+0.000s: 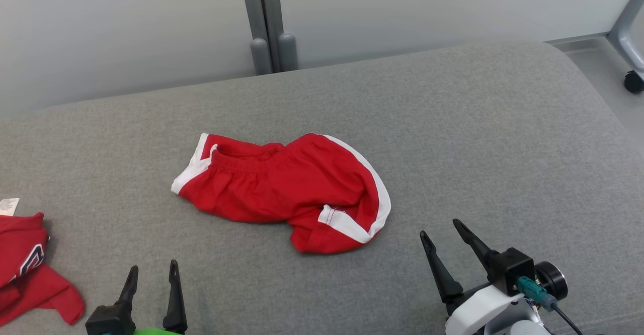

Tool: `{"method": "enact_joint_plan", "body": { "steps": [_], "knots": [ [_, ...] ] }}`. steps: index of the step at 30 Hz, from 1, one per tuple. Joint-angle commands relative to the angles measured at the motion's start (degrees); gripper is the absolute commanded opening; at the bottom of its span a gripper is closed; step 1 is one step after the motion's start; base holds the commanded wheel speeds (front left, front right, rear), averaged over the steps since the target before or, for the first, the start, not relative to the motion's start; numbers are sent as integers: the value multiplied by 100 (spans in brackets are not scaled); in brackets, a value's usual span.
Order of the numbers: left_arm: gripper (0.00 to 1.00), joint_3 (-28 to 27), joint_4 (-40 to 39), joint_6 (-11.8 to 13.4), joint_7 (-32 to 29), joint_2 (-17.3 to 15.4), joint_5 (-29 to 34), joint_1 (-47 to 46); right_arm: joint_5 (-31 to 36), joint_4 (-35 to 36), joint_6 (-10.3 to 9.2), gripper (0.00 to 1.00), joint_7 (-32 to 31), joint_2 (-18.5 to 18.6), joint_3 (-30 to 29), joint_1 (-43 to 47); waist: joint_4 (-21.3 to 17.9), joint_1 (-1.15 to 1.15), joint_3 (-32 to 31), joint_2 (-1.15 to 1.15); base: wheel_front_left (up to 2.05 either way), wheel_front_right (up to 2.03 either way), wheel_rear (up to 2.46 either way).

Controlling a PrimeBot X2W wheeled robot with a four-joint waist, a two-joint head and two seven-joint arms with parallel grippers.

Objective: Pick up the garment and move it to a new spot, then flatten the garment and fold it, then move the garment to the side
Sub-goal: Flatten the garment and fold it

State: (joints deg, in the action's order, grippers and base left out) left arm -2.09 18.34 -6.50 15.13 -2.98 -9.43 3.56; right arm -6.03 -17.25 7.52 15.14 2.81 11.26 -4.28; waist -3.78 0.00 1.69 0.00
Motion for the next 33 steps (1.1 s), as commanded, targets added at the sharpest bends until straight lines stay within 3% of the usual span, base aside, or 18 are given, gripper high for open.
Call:
{"method": "enact_joint_plan", "body": {
  "steps": [1,7,18,30,31,32,33],
  "knots": [
    [100,18,-13,-17,4,2,-8,25,-43,-16,-6,100,2,22,6,3,16,0,22,0,0,0,0],
    [100,469,-50,-83,4,4,-270,-334,-51,43,-6,100,1,22,49,-132,-53,0,193,0,0,0,0],
    [100,2734,437,-100,3,-9,-1155,-1612,4,131,-6,100,1,21,108,-378,-541,0,852,0,0,0,0],
    [100,3364,1251,-102,3,-217,-1745,-2279,-66,219,-6,100,1,20,128,-525,-864,0,1252,0,0,0,0],
    [80,3419,1250,-102,3,-236,-1780,-2295,-57,213,-6,100,1,21,110,-513,-846,0,1243,0,0,0,0],
    [7,3470,1216,-102,3,-259,-1783,-2315,-48,203,-7,100,1,20,87,-497,-812,0,1228,0,0,0,0],
    [0,3490,1174,-102,3,-270,-1790,-2317,-39,192,-6,100,1,18,79,-488,-780,0,1209,0,0,0,0]
  ]
}}
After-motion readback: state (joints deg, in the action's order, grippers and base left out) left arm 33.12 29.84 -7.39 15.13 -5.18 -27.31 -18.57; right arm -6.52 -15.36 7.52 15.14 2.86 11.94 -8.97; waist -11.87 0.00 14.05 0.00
